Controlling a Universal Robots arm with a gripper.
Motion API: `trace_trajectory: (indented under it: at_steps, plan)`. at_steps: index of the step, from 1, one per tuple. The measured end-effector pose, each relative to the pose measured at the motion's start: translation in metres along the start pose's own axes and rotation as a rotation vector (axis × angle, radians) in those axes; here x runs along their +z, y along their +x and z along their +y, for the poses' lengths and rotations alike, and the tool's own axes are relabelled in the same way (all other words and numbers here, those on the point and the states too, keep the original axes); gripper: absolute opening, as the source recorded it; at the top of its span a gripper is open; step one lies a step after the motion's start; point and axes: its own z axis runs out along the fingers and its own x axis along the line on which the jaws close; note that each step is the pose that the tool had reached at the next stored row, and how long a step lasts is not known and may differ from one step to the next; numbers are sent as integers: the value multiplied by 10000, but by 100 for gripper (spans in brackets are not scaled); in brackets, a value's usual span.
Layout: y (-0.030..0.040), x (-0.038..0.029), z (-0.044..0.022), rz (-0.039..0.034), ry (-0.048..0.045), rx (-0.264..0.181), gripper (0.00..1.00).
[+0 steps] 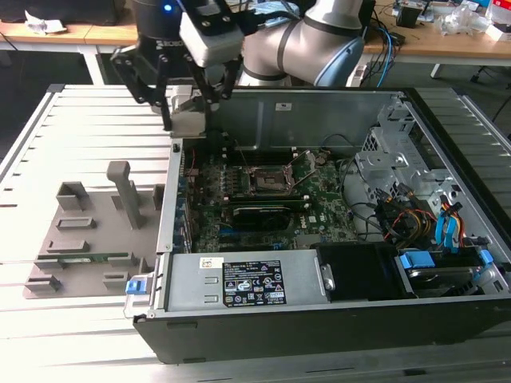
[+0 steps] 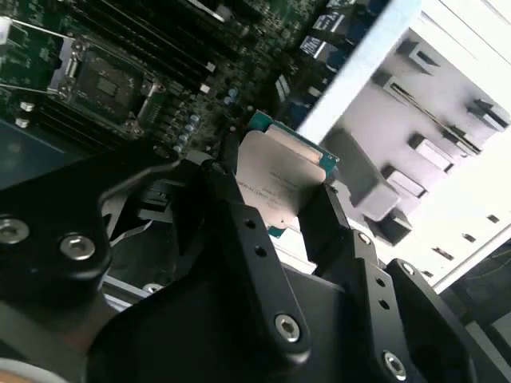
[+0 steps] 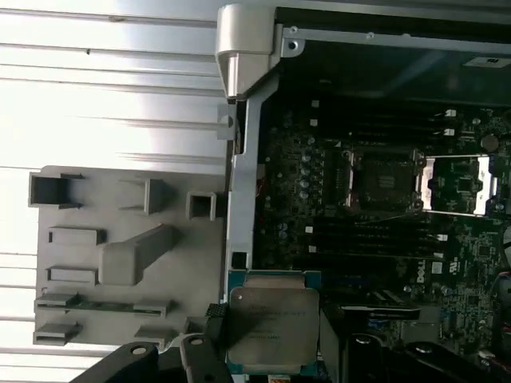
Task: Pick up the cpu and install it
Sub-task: 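Pick up the cpu and move it towards the insertion slot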
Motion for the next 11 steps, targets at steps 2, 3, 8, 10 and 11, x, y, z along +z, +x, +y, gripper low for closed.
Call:
trace_trajectory:
  at_steps: [2,3,8,10,11]
  plan:
    - [-80,14,7,12,1,0,55]
    - [-148,26,15,22,5,6,55]
    - [-482,100,42,94,8,18,55]
    - [-611,146,46,143,7,25,55]
    - [-711,181,50,170,4,28,55]
